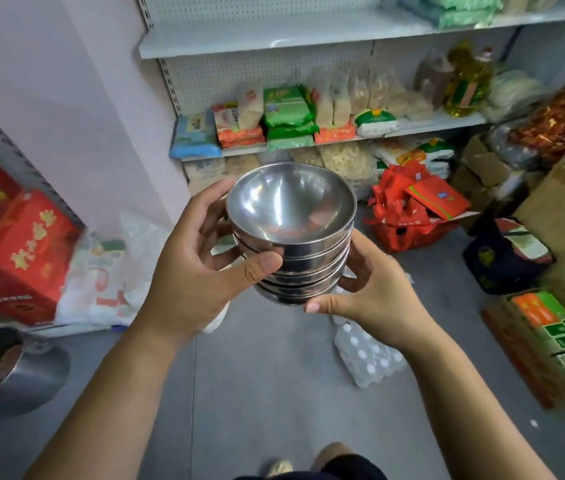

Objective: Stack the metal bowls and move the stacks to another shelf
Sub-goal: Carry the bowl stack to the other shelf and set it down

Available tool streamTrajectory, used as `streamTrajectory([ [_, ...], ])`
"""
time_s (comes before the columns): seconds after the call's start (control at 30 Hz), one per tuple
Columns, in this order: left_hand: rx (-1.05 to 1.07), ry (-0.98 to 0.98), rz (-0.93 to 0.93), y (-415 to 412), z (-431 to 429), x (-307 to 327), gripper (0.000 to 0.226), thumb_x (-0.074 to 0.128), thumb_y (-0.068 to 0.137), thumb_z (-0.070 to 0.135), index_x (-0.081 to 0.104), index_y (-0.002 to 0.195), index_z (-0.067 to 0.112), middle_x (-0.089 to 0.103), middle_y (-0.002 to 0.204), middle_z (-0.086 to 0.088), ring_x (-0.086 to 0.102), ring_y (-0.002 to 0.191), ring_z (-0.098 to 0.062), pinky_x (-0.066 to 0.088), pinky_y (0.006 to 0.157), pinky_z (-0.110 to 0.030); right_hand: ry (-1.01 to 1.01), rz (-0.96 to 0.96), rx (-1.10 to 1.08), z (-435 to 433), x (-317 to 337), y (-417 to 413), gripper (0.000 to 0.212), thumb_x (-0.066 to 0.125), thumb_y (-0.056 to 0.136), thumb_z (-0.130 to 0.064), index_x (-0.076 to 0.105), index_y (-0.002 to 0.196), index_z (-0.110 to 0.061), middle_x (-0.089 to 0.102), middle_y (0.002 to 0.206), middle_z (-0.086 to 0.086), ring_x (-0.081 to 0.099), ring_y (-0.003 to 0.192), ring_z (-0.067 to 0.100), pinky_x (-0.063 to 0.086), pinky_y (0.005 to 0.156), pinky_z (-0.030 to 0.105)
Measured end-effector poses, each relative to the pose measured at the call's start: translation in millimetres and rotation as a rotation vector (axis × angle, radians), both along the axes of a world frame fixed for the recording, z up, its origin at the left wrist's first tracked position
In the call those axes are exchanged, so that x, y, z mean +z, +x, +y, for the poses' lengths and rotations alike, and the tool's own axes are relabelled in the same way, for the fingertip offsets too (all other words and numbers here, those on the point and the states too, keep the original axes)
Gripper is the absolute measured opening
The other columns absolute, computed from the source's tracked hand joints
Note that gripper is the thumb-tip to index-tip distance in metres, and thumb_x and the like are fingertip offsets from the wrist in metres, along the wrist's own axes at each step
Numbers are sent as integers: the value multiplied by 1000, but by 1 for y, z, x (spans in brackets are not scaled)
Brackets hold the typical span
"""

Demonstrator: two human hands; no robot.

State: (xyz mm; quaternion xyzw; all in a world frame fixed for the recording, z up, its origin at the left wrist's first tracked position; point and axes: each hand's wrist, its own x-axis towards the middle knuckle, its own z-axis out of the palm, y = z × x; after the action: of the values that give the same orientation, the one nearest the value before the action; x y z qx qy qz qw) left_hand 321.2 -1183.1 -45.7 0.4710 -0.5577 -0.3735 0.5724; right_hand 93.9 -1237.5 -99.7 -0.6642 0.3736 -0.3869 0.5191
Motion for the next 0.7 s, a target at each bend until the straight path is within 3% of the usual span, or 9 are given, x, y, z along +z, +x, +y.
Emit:
streamTrajectory([
  [0.13,-19,22,4,17,-64,-5,89,89,65,28,49,145,25,60,141,3,57,133,-19,56,99,-37,14,-6,-39,-55,-4,12,103,96,60,-4,48,150,-19,67,137,-6,59,132,12,52,104,29],
  [0.23,-22,33,14,27,-114,-12,90,89,64,28,49,145,26,61,140,4,59,130,-24,55,102,-43,19,-6,-32,-103,-8,21,103,95,60,-4,47,150,-19,66,138,-4,59,133,13,52,105,30],
  [0.43,-9,24,35,38,-226,-14,94,89,63,28,48,146,24,60,142,6,59,130,-13,55,96,-30,-5,20,-11,-221,-8,33,104,96,61,-3,46,151,-16,66,139,-3,59,134,14,50,111,35],
  [0.57,15,-7,59,42,-309,-3,83,88,64,28,52,139,34,63,137,11,61,125,-11,56,90,-26,-26,34,35,-316,4,36,105,96,61,-4,45,152,-17,65,140,-2,57,136,14,48,113,40],
  [0.7,85,-38,83,51,-380,3,89,88,61,28,50,142,26,61,139,4,60,126,-17,56,91,-30,-67,47,78,-403,17,49,107,97,59,-10,44,152,-18,66,139,-3,57,136,14,47,114,45],
])
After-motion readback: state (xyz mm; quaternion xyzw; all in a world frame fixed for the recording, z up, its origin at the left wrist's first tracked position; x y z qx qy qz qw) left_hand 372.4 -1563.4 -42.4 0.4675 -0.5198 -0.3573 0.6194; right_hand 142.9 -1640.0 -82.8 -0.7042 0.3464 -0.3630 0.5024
